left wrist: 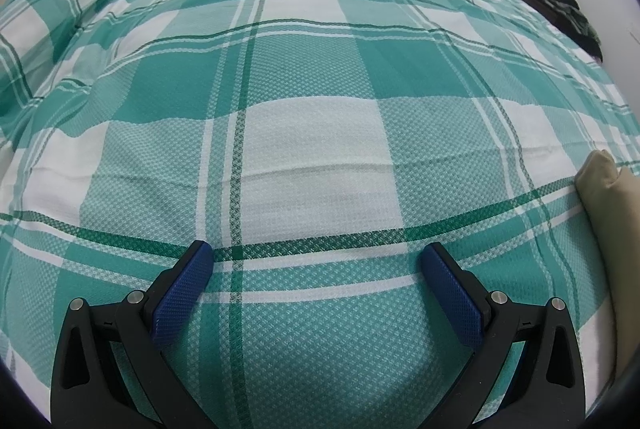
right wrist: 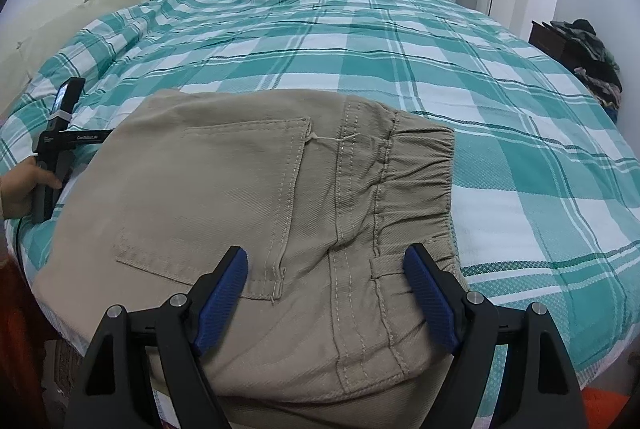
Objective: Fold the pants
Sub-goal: 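Press the right tool on the folded pants to smooth them, then grasp the waistband with the right gripper while the left gripper grasps the leg end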
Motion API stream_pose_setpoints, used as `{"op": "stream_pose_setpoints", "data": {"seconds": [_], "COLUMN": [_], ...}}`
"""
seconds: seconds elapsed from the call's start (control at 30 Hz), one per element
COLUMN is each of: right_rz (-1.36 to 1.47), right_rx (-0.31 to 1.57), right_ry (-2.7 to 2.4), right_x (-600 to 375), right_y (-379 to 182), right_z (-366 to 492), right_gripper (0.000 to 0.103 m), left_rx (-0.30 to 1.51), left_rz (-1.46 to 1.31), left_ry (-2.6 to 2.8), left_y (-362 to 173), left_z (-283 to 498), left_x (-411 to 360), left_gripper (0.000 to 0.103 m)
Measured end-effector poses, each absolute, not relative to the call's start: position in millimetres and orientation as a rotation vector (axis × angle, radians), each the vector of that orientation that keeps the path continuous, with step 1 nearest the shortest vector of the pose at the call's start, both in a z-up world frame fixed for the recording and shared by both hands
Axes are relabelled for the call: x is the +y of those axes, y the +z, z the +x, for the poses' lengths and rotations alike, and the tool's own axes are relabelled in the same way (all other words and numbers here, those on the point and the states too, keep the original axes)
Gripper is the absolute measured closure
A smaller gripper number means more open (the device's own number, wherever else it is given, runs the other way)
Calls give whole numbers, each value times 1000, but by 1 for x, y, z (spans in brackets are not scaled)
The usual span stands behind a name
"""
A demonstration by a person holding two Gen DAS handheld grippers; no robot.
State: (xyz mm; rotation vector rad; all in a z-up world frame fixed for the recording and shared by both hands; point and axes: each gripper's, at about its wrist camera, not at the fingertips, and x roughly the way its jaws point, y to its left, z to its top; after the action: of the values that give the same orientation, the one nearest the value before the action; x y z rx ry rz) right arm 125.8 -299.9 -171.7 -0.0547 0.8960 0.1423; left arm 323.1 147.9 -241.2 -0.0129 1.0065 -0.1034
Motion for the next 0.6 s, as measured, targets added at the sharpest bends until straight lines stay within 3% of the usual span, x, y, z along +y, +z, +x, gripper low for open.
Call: {"op": "stream_pose_setpoints", "data": {"seconds": [0.5,0.6], "right_rz": [-67,-69], "right_rx": [877,884], "right_ry": [156,165], "right_x": [-300,-301], "right_y": [-173,-171], "right_z": [125,126], "right_gripper": [21,21], "left_rx": [1088,1135], "left_rz": [-32,-79], "left_ry": [-46,-23], "left_y": [-233,-219], "left_z": [312,297], "left_x": [144,140], "left_gripper": [1,4]}}
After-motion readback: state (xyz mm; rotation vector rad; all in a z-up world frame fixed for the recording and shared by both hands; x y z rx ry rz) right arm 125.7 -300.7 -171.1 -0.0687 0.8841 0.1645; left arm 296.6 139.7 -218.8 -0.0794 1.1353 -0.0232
